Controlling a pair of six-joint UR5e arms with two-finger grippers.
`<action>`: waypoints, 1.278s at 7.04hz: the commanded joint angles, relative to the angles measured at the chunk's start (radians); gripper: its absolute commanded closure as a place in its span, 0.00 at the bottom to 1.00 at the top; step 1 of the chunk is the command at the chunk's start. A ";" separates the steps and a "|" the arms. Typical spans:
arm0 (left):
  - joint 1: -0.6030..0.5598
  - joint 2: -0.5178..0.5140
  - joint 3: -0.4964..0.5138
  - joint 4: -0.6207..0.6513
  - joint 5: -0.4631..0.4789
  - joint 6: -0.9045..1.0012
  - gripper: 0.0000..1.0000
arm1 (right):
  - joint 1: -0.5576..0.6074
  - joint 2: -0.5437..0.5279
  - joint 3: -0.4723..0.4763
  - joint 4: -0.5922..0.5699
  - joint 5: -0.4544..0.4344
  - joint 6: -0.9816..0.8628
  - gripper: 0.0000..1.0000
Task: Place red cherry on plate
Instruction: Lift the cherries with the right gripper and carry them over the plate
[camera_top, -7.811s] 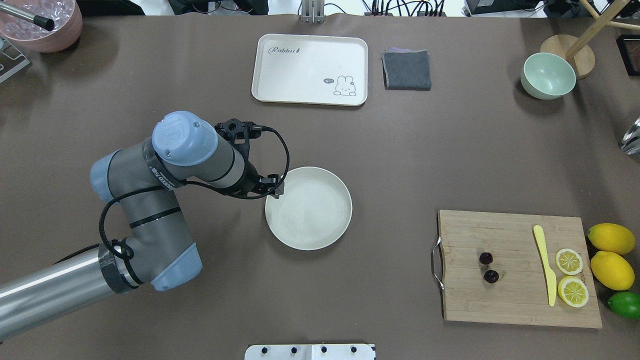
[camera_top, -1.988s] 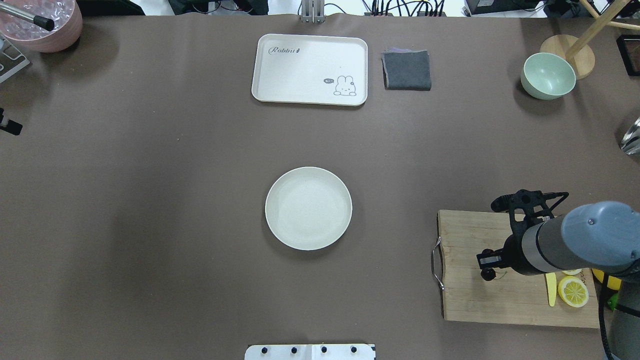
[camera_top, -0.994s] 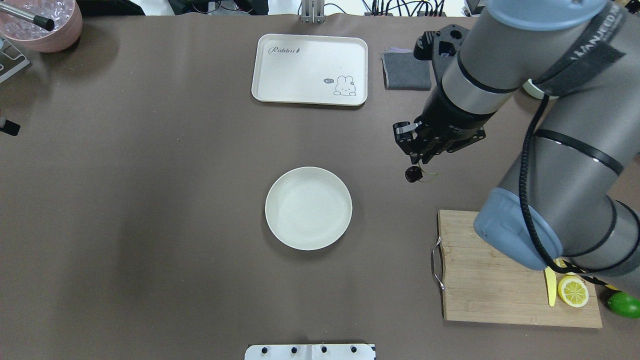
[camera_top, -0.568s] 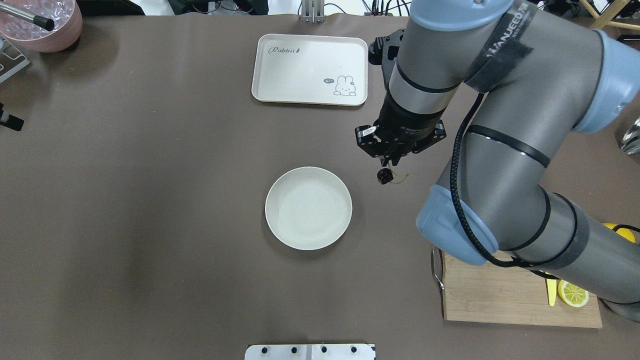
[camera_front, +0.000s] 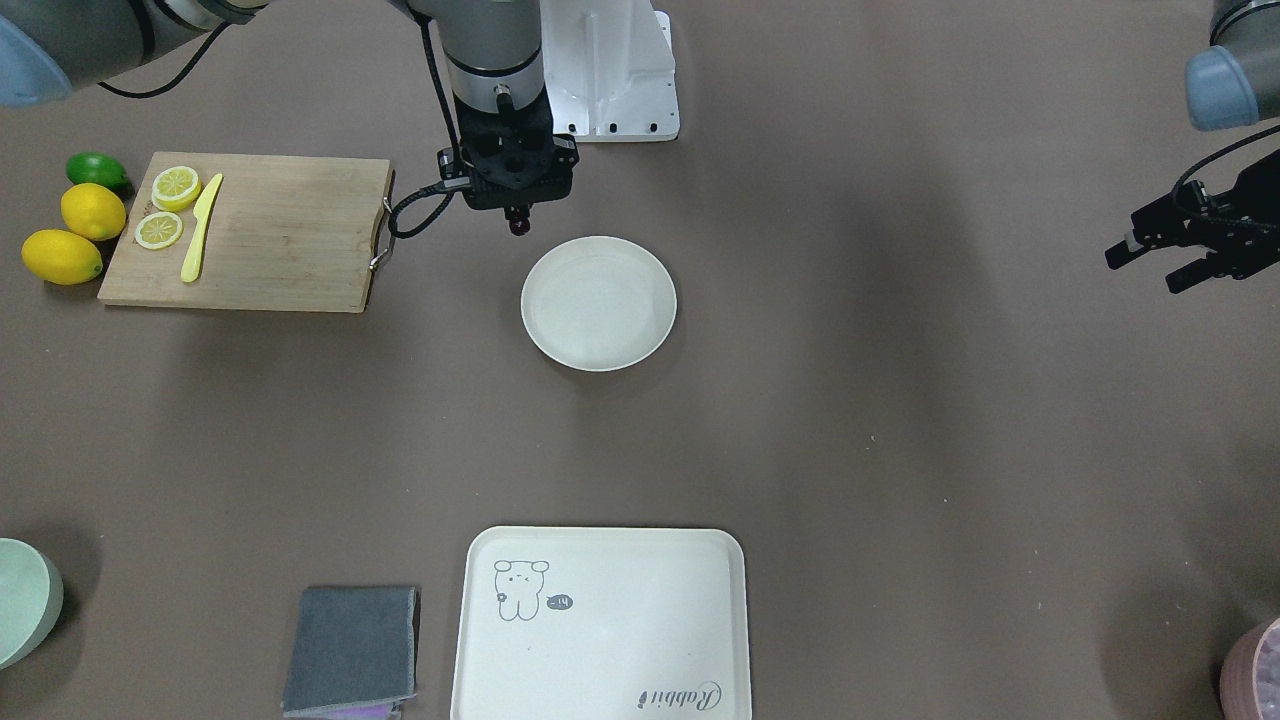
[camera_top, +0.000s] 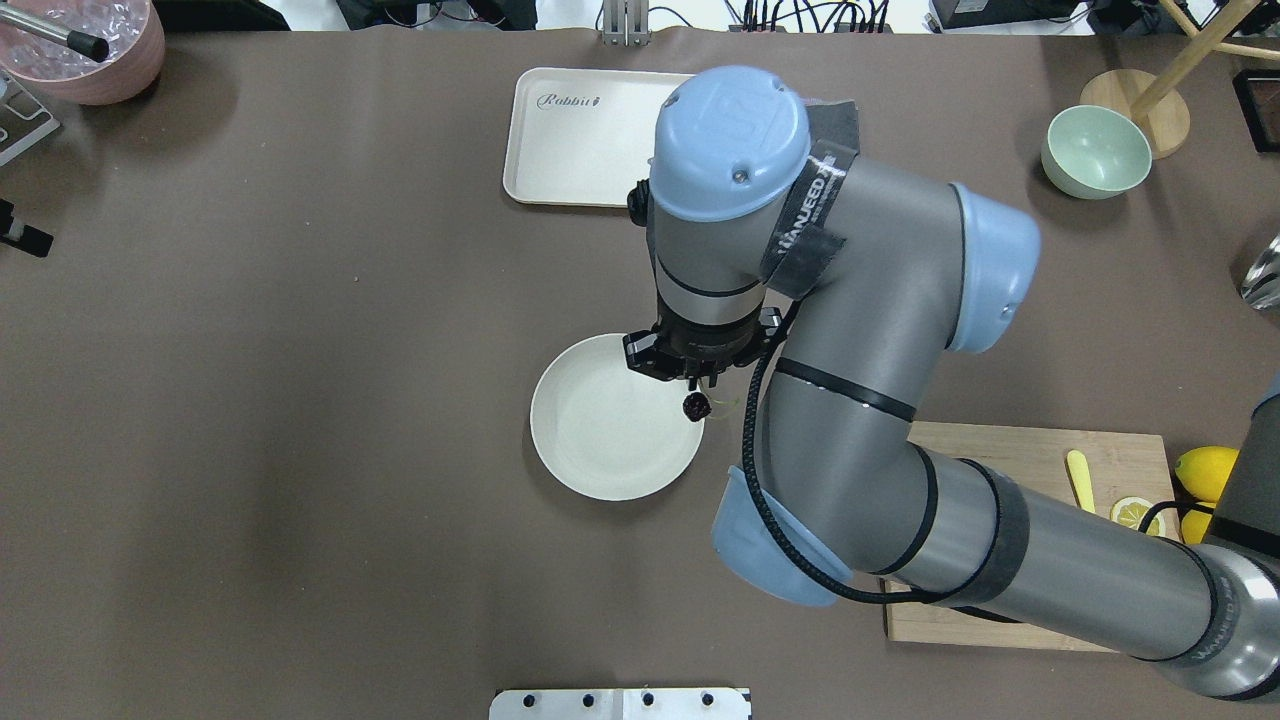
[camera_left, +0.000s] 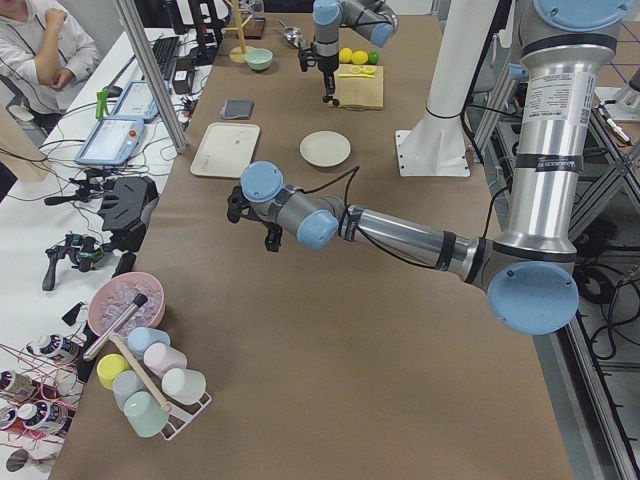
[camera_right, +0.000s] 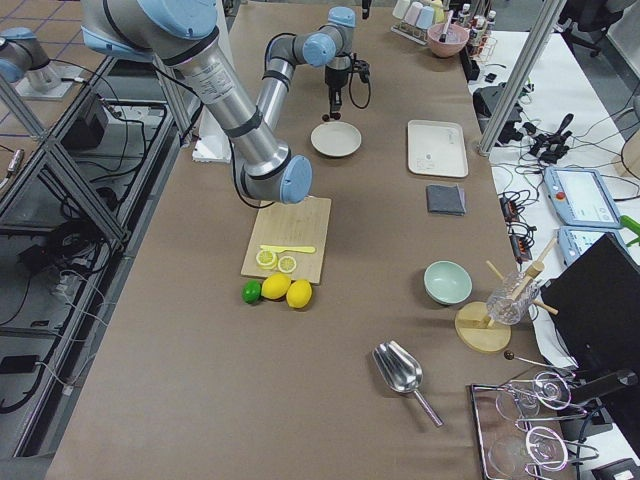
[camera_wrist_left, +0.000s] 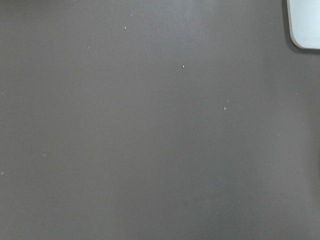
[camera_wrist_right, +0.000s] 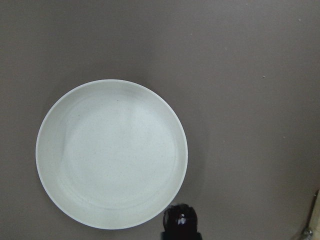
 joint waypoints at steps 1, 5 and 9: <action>-0.016 0.005 -0.039 -0.001 -0.002 -0.001 0.03 | -0.029 0.065 -0.119 0.080 -0.022 0.077 1.00; -0.044 0.114 -0.092 -0.008 -0.002 0.002 0.03 | -0.083 0.151 -0.321 0.266 -0.036 0.114 1.00; -0.048 0.213 -0.145 -0.063 -0.005 0.000 0.03 | -0.101 0.057 -0.315 0.267 -0.037 0.027 1.00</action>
